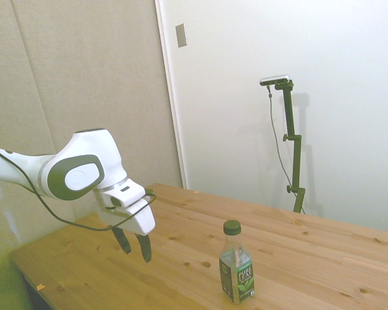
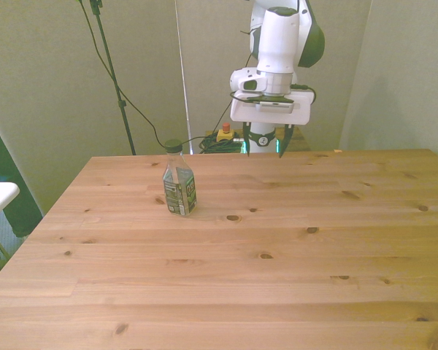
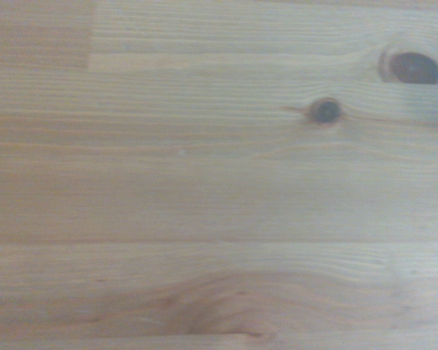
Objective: Knock down the bottle
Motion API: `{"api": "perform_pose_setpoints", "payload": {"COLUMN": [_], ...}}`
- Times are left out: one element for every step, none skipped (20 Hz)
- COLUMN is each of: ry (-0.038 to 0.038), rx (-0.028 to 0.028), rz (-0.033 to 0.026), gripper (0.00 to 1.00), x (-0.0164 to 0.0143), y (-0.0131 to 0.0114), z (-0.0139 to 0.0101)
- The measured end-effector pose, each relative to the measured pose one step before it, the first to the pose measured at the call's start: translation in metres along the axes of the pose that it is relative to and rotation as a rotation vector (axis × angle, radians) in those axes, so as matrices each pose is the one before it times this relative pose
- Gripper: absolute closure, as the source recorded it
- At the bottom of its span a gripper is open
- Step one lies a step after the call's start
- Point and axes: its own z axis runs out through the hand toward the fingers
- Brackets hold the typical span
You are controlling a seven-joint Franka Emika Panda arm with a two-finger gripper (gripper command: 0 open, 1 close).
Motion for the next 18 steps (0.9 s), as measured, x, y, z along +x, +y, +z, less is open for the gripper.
{"api": "perform_pose_setpoints", "payload": {"ry": [0.005, 0.00027, 0.00197, 0.00217, 0.0027, 0.00507, 0.00341, 0.00211, 0.00231, 0.00144, -0.00165, -0.00329, -0.00139, -0.00059, -0.0014, -0.00271, -0.00146, -0.00172], "rx": [-0.00272, 0.00223, 0.00411, 0.00442, 0.00418, 0.00294, 0.00049, 0.0011, -0.00019, -0.00065, -0.00298, -0.00423, -0.00228, -0.00167, -0.00254, -0.00368, -0.00281, -0.00302], "rz": [0.02011, 0.02187, 0.02202, 0.01833, 0.01426, 0.0143, 0.01067, 0.0078, 0.00936, 0.00723, 0.00651, 0.00705, 0.00669, 0.00586, 0.00543, 0.00561, 0.00503, 0.00423], "gripper": [1.0, 1.0, 1.0, 1.0, 1.0, 1.0, 1.0, 1.0, 1.0, 1.0, 1.0, 1.0, 1.0, 1.0, 1.0, 1.0, 1.0, 1.0], "x": [0.0087, 0.00981, 0.01098, 0.01132, 0.01063, 0.01038, 0.00807, 0.00702, 0.00693, 0.00715, 0.00651, 0.00636, 0.0069, 0.00674, 0.00615, 0.00591, 0.00539, 0.00457], "y": [0.00861, 0.00935, 0.0096, 0.00901, 0.00845, 0.0073, 0.00513, 0.00318, 0.0023, 0.00122, 0.00065, 0.00002, -0.00041, -0.00078, -0.00084, -0.0005, -0.00072, -0.00068], "z": [-0.00083, -0.00133, -0.00247, -0.0033, -0.00295, -0.00283, -0.0017, -0.00155, -0.00069, -0.00099, -0.00025, 0.00016, -0.00016, 0.00004, 0.00068, 0.00132, 0.00103, 0.00121]}}
